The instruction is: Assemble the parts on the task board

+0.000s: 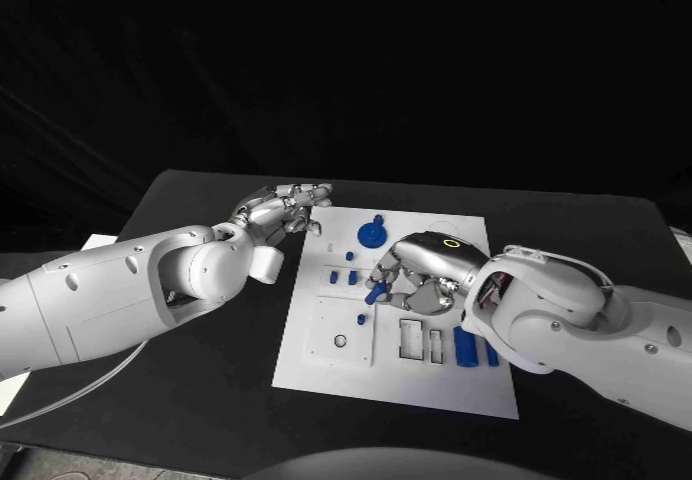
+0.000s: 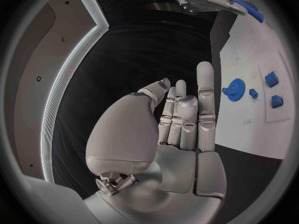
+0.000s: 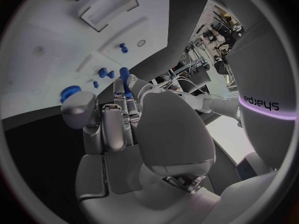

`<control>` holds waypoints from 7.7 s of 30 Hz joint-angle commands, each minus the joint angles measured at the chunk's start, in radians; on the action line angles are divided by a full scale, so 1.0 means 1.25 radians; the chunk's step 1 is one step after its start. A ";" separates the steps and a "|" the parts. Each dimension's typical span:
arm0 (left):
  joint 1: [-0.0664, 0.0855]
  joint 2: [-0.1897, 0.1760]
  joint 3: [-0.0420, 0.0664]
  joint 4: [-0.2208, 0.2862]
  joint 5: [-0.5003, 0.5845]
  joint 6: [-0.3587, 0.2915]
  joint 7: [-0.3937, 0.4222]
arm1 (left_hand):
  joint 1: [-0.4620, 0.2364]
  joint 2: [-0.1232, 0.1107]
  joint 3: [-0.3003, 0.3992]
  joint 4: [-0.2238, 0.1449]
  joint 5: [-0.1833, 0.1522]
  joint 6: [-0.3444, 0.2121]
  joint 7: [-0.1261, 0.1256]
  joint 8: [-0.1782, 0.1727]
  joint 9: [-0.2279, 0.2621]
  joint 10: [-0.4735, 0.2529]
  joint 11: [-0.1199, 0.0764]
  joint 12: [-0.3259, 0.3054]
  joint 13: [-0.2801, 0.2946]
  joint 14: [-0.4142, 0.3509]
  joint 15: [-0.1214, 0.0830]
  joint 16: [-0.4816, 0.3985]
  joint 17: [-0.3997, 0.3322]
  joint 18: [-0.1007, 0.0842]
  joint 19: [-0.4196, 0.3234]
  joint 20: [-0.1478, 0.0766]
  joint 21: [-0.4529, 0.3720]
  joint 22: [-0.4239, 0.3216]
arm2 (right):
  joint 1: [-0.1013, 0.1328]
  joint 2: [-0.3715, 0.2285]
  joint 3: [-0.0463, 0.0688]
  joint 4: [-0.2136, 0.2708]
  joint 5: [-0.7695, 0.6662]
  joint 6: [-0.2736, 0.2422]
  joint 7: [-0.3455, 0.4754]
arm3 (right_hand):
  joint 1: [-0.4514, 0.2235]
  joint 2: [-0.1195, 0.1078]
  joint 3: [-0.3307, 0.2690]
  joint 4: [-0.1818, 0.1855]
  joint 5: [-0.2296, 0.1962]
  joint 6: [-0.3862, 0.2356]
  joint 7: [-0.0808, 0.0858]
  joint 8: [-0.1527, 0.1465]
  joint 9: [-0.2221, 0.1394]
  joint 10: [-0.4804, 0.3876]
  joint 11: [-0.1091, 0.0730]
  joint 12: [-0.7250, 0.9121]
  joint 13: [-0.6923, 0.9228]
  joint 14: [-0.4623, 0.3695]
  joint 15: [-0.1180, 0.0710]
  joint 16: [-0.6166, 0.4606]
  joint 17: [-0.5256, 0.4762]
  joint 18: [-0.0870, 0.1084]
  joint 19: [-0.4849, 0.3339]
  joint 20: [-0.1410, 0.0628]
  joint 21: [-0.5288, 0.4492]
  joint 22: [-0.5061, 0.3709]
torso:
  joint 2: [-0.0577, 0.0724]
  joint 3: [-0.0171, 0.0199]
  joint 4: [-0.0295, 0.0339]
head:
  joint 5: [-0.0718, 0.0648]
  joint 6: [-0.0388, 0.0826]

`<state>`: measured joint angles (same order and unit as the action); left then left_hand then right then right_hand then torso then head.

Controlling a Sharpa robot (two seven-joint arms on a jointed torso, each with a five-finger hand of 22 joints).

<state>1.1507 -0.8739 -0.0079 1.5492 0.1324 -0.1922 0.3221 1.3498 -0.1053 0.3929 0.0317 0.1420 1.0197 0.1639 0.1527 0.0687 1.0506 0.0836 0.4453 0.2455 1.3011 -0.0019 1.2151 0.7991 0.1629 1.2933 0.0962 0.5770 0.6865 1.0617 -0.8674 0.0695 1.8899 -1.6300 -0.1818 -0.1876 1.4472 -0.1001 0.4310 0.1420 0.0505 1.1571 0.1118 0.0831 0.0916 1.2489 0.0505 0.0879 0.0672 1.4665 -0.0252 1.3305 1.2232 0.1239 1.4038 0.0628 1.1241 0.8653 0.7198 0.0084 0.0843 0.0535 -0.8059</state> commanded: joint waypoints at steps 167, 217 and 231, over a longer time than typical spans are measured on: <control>0.000 -0.009 -0.009 0.001 -0.009 0.016 -0.001 | -0.010 -0.003 0.007 0.007 0.001 -0.013 0.002 0.007 -0.001 -0.014 0.002 0.015 0.000 -0.008 0.005 -0.002 -0.008 0.015 -0.004 0.004 -0.007 -0.002 | -0.093 -0.204 -0.038 0.054 -0.025 0.053 -0.244 | -0.164 0.080 -0.533 0.118 0.152 -0.108 -0.021 0.149 0.093 0.167 -0.037 1.003 1.008 0.066 -0.035 0.139 0.180 -0.037 0.051 -0.025 0.168 0.236 | -0.021 -0.0024 -0.0492 | -0.068 0.001; 0.000 -0.017 -0.010 0.010 -0.013 0.021 -0.008 | -0.011 -0.007 0.008 0.006 0.001 -0.023 0.007 0.005 -0.002 -0.022 0.006 0.019 -0.001 -0.011 0.007 -0.003 -0.015 0.014 -0.005 0.006 -0.009 -0.003 | -0.114 -0.131 -0.022 0.076 0.234 -0.087 -0.252 | -0.103 0.146 -0.469 0.103 0.239 -0.054 -0.051 0.202 0.157 0.175 -0.063 0.987 1.026 0.068 -0.055 0.149 0.198 -0.041 0.054 -0.042 0.185 0.263 | -0.021 -0.0058 -0.0486 | -0.053 -0.005; 0.000 -0.018 -0.010 0.013 -0.016 0.018 -0.008 | -0.012 -0.007 0.008 0.006 0.001 -0.024 0.008 0.005 -0.002 -0.023 0.007 0.019 -0.001 -0.012 0.008 -0.003 -0.015 0.014 -0.006 0.006 -0.009 -0.003 | -0.114 -0.085 -0.022 0.048 0.204 -0.091 -0.310 | -0.132 0.153 -0.467 0.116 0.250 -0.043 -0.056 0.207 0.166 0.175 -0.067 0.973 1.018 0.070 -0.059 0.154 0.209 -0.043 0.058 -0.046 0.192 0.275 | -0.021 -0.0062 -0.0488 | -0.046 -0.008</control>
<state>1.1505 -0.8963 -0.0204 1.5621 0.1209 -0.1866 0.3084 1.3417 -0.1134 0.4012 0.0348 0.1420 0.9948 0.1749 0.1578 0.0680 1.0291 0.0909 0.4647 0.2448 1.2939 0.0054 1.2151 0.7809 0.1629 1.2897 0.0997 0.5692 0.6842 0.9196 -0.9770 0.0413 1.9509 -1.3540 -0.3073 -0.5408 1.2740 0.0714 -0.1556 0.2845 0.3590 1.0638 0.0757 0.3177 0.2459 1.4218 0.0164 1.2199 1.1164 1.4686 -0.0947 1.5174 1.3079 0.0842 1.4662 0.0142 1.3606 1.2085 0.6934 0.0006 0.0240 -0.0066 -0.8143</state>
